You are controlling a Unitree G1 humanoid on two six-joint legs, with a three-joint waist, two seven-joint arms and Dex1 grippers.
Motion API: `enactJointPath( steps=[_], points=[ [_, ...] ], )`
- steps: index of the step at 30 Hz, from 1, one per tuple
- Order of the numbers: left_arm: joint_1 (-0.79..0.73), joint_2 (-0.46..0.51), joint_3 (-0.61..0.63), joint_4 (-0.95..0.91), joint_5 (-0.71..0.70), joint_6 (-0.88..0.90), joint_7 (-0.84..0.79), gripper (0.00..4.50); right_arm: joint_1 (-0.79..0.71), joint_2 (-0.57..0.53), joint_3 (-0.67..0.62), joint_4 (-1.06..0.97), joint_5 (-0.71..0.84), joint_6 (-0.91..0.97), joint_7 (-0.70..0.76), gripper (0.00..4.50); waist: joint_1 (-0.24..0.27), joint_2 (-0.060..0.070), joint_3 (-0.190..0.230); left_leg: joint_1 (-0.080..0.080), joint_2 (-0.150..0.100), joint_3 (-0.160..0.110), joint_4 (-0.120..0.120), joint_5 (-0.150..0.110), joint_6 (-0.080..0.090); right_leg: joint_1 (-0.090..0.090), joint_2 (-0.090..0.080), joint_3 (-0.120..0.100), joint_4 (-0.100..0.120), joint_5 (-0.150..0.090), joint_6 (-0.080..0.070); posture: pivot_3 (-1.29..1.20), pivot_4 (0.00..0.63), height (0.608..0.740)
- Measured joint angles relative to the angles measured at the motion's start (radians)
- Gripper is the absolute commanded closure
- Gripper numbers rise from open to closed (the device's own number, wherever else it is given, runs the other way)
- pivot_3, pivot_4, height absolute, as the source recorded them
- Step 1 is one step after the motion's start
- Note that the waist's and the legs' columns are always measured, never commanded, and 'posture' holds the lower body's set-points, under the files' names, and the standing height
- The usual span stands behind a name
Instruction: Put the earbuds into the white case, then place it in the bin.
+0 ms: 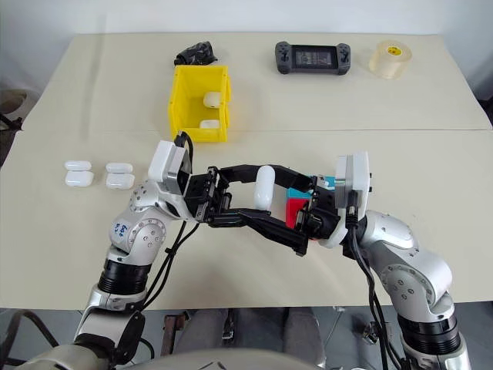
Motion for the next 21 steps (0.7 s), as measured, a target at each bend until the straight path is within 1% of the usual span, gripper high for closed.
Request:
enactJointPath(
  steps=[4, 10, 13, 15, 16, 18, 19, 21],
  points=[
    [0.008, 0.006, 0.000, 0.000, 0.000, -0.002, 0.000, 1.70, 0.031, -0.018, -0.053, -0.002, -0.005, -0.011, 0.014, 0.03, 0.000, 0.000, 0.000, 0.000, 0.000, 0.000, 0.000, 0.000, 0.000, 0.000, 0.000, 0.000, 0.000, 0.000, 0.000, 0.00, 0.150, 0.740],
    [0.021, 0.013, 0.004, 0.001, 0.000, -0.024, -0.002, 1.70, 0.074, -0.080, -0.152, -0.006, -0.004, -0.014, 0.022, 0.03, 0.000, 0.000, 0.000, 0.000, 0.000, 0.000, 0.000, 0.000, 0.000, 0.000, 0.000, 0.000, 0.000, 0.000, 0.000, 0.00, 0.150, 0.740],
    [0.022, 0.013, 0.005, 0.006, 0.019, -0.060, 0.003, 1.70, 0.091, -0.091, -0.183, -0.006, 0.009, -0.009, 0.018, 0.58, 0.000, 0.000, 0.000, 0.000, 0.000, 0.000, 0.000, 0.000, 0.000, 0.000, 0.000, 0.000, 0.000, 0.000, 0.000, 0.00, 0.150, 0.740],
    [0.022, 0.017, 0.005, 0.011, 0.032, -0.081, 0.004, 1.70, 0.111, -0.093, -0.189, -0.006, 0.005, -0.007, 0.018, 1.20, 0.000, 0.000, 0.000, 0.000, 0.000, 0.001, 0.000, 0.000, 0.000, 0.000, 0.000, 0.000, 0.000, 0.000, 0.000, 0.00, 0.150, 0.740],
    [0.022, 0.021, 0.004, 0.013, 0.043, -0.093, 0.004, 1.70, 0.114, -0.100, -0.189, -0.006, -0.006, -0.004, 0.018, 1.58, 0.000, 0.000, 0.000, 0.000, -0.001, 0.001, 0.000, 0.000, 0.000, 0.000, 0.000, 0.000, 0.000, 0.000, 0.000, 0.00, 0.150, 0.740],
    [0.021, 0.023, 0.000, 0.027, 0.067, -0.121, 0.003, 1.70, 0.112, -0.116, -0.186, -0.004, -0.045, -0.004, 0.018, 2.20, 0.000, 0.000, 0.000, 0.000, -0.001, 0.001, 0.000, 0.000, 0.000, 0.000, 0.000, 0.000, 0.000, 0.000, 0.000, 0.00, 0.150, 0.740],
    [0.021, 0.023, -0.002, 0.039, 0.077, -0.132, 0.003, 1.70, 0.104, -0.120, -0.179, -0.001, -0.071, -0.005, 0.016, 2.61, 0.000, 0.000, 0.000, 0.000, -0.001, 0.001, 0.000, 0.000, 0.000, 0.000, 0.000, 0.000, 0.000, 0.000, 0.000, 0.00, 0.150, 0.740],
    [0.021, 0.023, -0.005, 0.047, 0.096, -0.152, 0.004, 1.70, 0.095, -0.120, -0.155, 0.002, -0.104, -0.005, 0.013, 3.26, 0.000, 0.000, 0.000, 0.000, -0.001, 0.001, 0.000, 0.000, 0.000, 0.000, 0.000, 0.000, 0.000, 0.000, 0.000, 0.00, 0.150, 0.740]
  ],
)
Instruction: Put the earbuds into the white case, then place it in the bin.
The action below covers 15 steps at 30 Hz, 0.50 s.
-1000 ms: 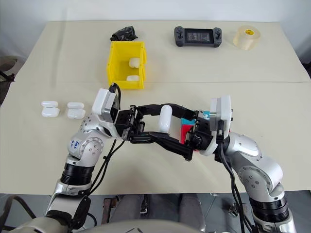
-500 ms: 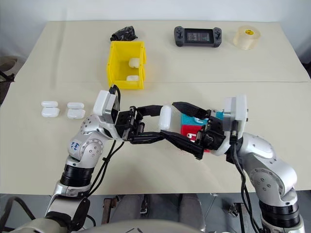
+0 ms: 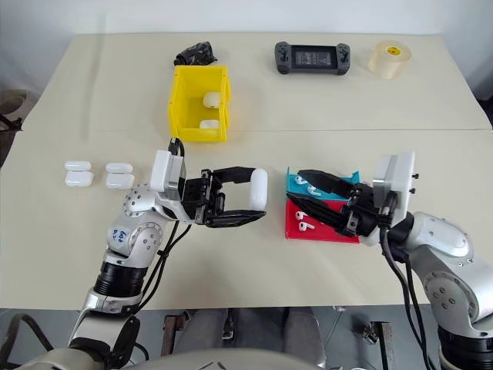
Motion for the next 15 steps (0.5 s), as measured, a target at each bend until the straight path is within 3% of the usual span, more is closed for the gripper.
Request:
enactJointPath(
  steps=[4, 15],
  points=[
    [-0.001, -0.001, -0.007, 0.001, 0.014, -0.023, 0.000, 1.70, -0.018, 0.001, 0.046, -0.001, -0.039, 0.000, -0.004, 4.48, 0.000, 0.000, 0.000, 0.000, 0.000, 0.000, 0.000, 0.000, 0.000, 0.000, 0.000, 0.000, 0.000, 0.000, 0.000, 0.00, 0.150, 0.740],
    [-0.005, 0.031, -0.037, 0.045, 0.107, -0.085, 0.004, 1.70, -0.047, 0.032, 0.114, -0.019, -0.054, 0.033, -0.041, 4.48, 0.000, 0.000, 0.000, 0.000, 0.000, 0.000, 0.000, 0.000, 0.000, 0.000, 0.000, 0.000, 0.000, 0.000, 0.000, 0.00, 0.150, 0.740]
  ],
)
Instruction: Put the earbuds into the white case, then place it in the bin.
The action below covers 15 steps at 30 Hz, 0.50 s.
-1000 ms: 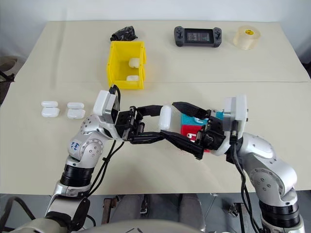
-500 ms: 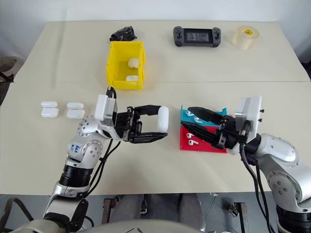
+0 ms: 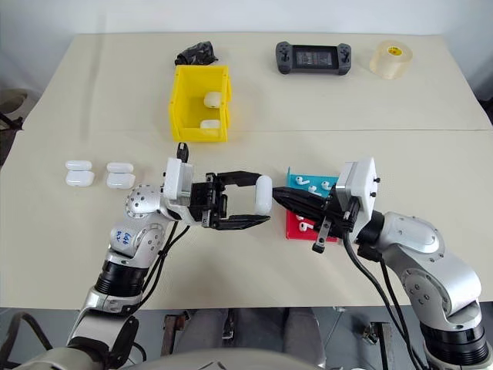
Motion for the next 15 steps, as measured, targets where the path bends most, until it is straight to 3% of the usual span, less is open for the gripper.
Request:
enactJointPath(
  steps=[6, 15],
  points=[
    [-0.018, 0.007, -0.031, 0.085, 0.120, -0.082, 0.041, 1.70, -0.021, -0.007, -0.002, -0.017, 0.026, 0.028, -0.007, 4.48, 0.002, 0.000, 0.000, 0.000, 0.000, 0.000, 0.000, 0.000, 0.000, 0.000, 0.000, 0.000, 0.000, 0.000, 0.000, 0.00, 0.150, 0.740],
    [-0.032, -0.005, -0.042, 0.106, 0.130, -0.123, 0.052, 1.70, -0.026, -0.022, -0.005, -0.043, 0.087, 0.072, -0.010, 4.48, 0.001, 0.000, 0.000, 0.000, 0.000, 0.000, 0.000, 0.000, 0.000, 0.000, 0.000, 0.000, 0.000, 0.000, 0.000, 0.00, 0.150, 0.740]
  ],
)
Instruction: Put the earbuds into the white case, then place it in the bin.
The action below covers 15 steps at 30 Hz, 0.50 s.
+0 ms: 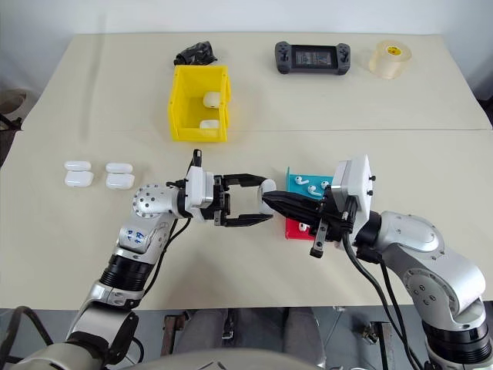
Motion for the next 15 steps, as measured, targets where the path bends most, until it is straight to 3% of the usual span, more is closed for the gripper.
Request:
enactJointPath(
  steps=[7, 15],
  points=[
    [0.000, 0.006, 0.001, 0.005, 0.002, -0.009, 0.004, 1.70, 0.048, -0.066, -0.059, 0.032, -0.023, 0.000, 0.016, 4.48, 0.001, 0.000, 0.000, 0.000, 0.000, 0.000, 0.000, 0.000, 0.000, 0.000, 0.000, 0.000, 0.000, 0.000, 0.000, 0.00, 0.150, 0.740],
    [-0.002, 0.002, -0.008, 0.005, 0.002, -0.010, 0.004, 1.70, 0.028, -0.048, 0.010, 0.066, -0.103, 0.011, 0.012, 4.48, -0.001, 0.000, 0.000, 0.000, 0.000, 0.000, 0.000, 0.000, 0.000, 0.000, 0.000, 0.000, 0.000, 0.000, 0.000, 0.00, 0.150, 0.740]
  ],
)
